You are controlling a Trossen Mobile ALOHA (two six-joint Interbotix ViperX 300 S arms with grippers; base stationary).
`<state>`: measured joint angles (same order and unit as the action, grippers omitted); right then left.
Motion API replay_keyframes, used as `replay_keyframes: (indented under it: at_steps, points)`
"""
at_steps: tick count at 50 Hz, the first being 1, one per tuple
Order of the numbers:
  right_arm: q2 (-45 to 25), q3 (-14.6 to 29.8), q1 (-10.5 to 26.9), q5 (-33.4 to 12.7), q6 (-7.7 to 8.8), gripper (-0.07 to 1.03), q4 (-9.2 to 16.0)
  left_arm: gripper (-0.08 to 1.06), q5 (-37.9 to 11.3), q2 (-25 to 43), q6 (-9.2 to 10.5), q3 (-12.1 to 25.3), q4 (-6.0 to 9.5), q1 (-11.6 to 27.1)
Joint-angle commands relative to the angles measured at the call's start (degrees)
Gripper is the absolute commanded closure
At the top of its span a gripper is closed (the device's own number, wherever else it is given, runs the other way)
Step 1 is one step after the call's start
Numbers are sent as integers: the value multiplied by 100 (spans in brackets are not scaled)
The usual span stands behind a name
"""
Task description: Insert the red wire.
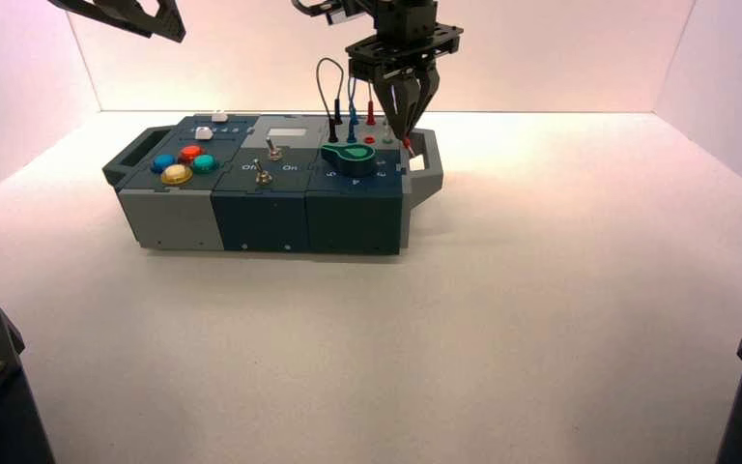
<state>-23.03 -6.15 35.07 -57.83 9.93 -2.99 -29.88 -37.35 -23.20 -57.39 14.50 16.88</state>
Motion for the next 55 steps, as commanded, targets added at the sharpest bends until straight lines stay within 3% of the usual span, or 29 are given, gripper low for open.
replay_keyframes:
  at_steps: [1, 15, 21, 35, 44, 55]
  points:
    - [387, 79, 44, -18, 0, 98, -18, 42, 26, -35, -35, 88, 18, 26]
    - [686, -35, 53, -88, -114, 98, 44, 42, 44, -53, -44, 88, 9, 26]
    - [844, -211, 88, 97, -229, 98, 79, 42, 44, -62, -35, 88, 9, 26]
    - [1248, -826, 141, 1099, -510, 98, 325, 42, 62, -70, -35, 79, 9, 18]
    - [1424, -1160, 141, 1775, -554, 98, 527, 42, 62, -70, -35, 79, 9, 18]
    - [1371, -1310, 158, 2276, -589, 98, 580, 42, 79, -70, -35, 88, 18, 18]
